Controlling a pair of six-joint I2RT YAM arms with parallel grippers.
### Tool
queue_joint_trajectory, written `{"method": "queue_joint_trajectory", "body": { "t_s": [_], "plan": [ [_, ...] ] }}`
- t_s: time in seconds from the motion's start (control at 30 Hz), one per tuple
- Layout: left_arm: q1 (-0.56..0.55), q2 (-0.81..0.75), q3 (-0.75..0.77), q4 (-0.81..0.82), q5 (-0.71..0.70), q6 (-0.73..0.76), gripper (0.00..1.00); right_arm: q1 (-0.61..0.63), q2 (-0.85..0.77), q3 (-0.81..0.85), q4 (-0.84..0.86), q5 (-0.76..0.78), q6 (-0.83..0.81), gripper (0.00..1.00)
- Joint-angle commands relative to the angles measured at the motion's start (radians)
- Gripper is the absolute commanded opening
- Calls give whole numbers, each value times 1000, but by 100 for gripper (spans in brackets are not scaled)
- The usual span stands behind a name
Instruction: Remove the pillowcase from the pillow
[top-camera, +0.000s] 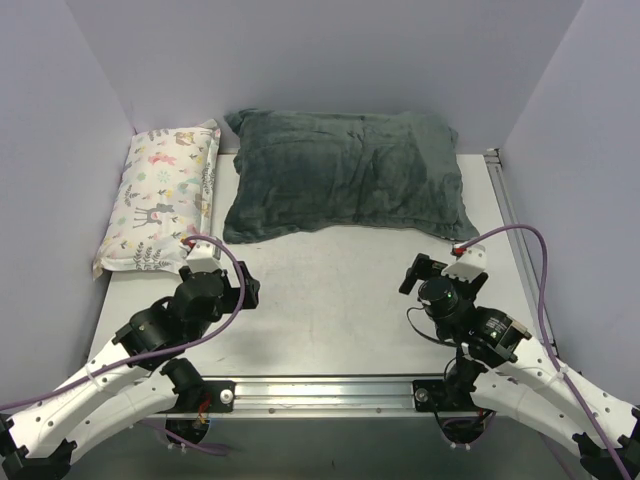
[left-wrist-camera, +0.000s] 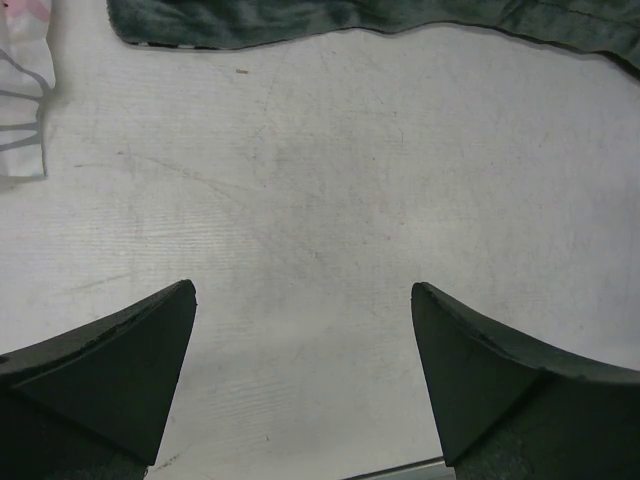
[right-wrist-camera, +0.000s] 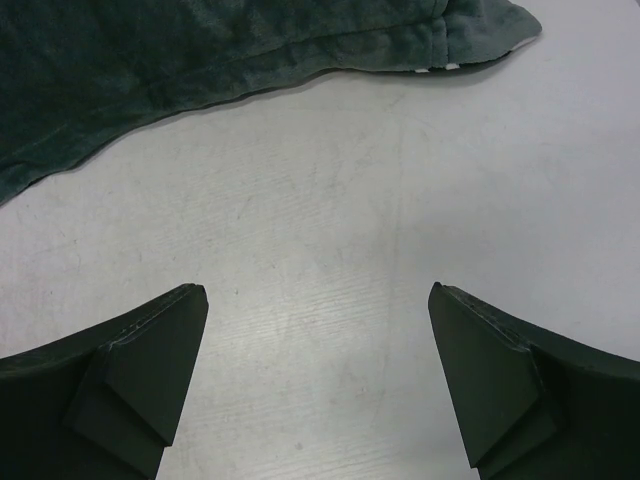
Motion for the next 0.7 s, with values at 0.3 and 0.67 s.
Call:
{"method": "queue_joint_trajectory", "body": {
  "t_s": [0.3, 0.67],
  "plan": [
    [6, 12, 17, 21, -3, 9, 97, 8, 36, 33, 14, -33, -53, 100],
    [6, 55, 41, 53, -18, 8, 97, 8, 22, 19, 40, -81, -105, 100]
  ]
}}
